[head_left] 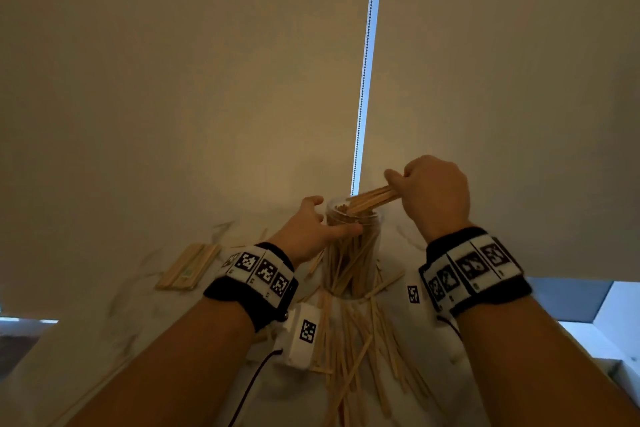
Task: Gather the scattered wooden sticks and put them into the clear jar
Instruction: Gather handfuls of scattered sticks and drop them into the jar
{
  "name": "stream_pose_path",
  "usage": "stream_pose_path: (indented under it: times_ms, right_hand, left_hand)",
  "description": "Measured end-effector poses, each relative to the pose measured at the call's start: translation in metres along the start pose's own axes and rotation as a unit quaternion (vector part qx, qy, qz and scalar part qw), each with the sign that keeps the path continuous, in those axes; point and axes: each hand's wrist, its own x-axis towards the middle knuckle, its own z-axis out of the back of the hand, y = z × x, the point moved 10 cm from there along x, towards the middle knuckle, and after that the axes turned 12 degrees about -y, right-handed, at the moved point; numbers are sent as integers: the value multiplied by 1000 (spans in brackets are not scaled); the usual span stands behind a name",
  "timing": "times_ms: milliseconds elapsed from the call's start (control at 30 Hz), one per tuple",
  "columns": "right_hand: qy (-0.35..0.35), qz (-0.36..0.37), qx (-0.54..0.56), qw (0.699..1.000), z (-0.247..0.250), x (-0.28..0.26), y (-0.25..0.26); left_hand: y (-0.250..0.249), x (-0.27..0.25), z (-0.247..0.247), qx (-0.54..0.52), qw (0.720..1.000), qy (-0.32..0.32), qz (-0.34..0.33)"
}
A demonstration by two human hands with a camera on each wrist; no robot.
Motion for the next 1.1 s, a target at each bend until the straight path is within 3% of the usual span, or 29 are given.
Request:
stream_pose_path:
  times_ms: [200, 333, 433, 600, 767, 967, 1100]
  right_hand:
    - [98, 165, -141, 971, -25, 28, 51]
    - [210, 231, -131, 941, -58, 20, 72]
    - [265, 227, -86, 933, -78, 12, 76]
    - [255, 162, -9, 953, -89, 9, 71]
    - [347, 160, -48, 923, -110, -16, 66]
    - [313, 110, -38, 943, -105, -12, 56]
    - [312, 146, -101, 934, -100, -12, 58]
  left_hand:
    - [-11, 18, -26, 40, 997, 52, -49]
    - [-5, 20, -30, 65, 994, 64, -61]
    - [-3, 21, -28, 75, 993, 63, -64]
    - [0, 26, -29, 95, 990, 62, -81]
    - [6, 32, -29, 103, 990, 60, -78]
    - [6, 33, -28, 98, 990, 59, -84]
    - [6, 33, -29, 100, 989, 59, -87]
